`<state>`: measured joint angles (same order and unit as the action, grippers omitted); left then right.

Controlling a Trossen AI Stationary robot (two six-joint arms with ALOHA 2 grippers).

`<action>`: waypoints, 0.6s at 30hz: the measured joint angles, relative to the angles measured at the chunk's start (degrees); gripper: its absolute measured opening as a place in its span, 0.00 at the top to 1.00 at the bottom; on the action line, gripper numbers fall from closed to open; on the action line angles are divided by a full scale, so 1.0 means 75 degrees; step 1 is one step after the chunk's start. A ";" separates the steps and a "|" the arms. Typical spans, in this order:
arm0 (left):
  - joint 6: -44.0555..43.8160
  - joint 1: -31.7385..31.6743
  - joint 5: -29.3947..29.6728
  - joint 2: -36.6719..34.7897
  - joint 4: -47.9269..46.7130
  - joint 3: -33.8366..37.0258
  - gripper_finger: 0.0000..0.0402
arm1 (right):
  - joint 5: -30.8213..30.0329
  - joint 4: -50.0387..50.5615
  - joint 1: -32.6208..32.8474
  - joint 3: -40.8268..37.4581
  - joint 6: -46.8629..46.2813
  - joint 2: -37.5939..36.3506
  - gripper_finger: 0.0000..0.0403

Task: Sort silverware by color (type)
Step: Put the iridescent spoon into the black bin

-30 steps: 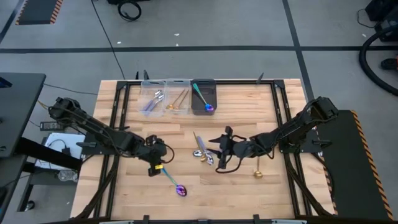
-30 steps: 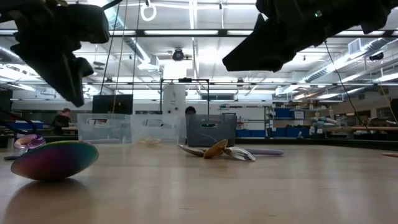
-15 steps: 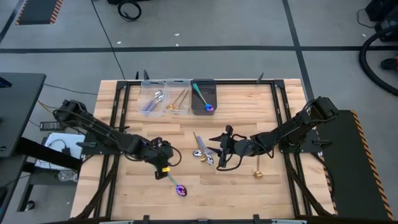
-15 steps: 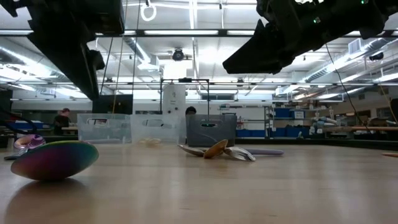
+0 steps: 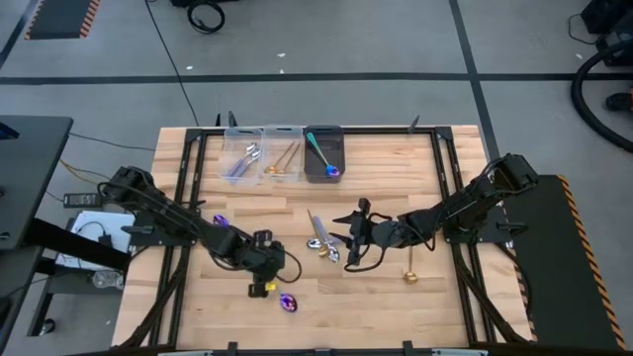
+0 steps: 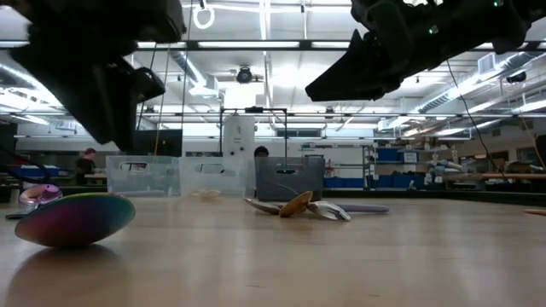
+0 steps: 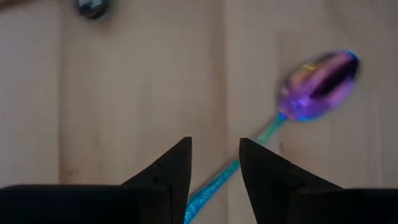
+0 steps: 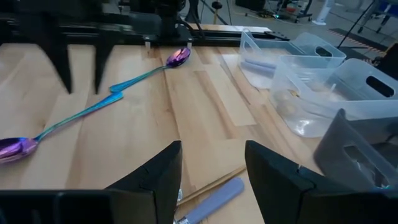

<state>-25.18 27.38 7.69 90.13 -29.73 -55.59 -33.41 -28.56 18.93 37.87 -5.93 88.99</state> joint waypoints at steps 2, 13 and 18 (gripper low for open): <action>0.0369 0.0141 0.0004 0.0000 0.0016 0.0000 0.65 | -0.0003 -0.0008 -0.0063 0.0000 0.0020 0.0000 0.54; 0.1968 0.0831 0.0284 0.0257 0.1724 0.0532 0.65 | 0.0054 -0.0141 -0.0159 0.0002 0.0017 -0.0002 0.54; 0.2450 0.0872 0.0277 0.0503 0.2049 0.0535 0.65 | 0.0056 -0.0195 -0.0156 0.0003 0.0017 -0.0003 0.54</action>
<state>-6.80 33.92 9.77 93.90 -14.36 -51.58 -32.99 -30.02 17.76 37.89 -5.80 88.97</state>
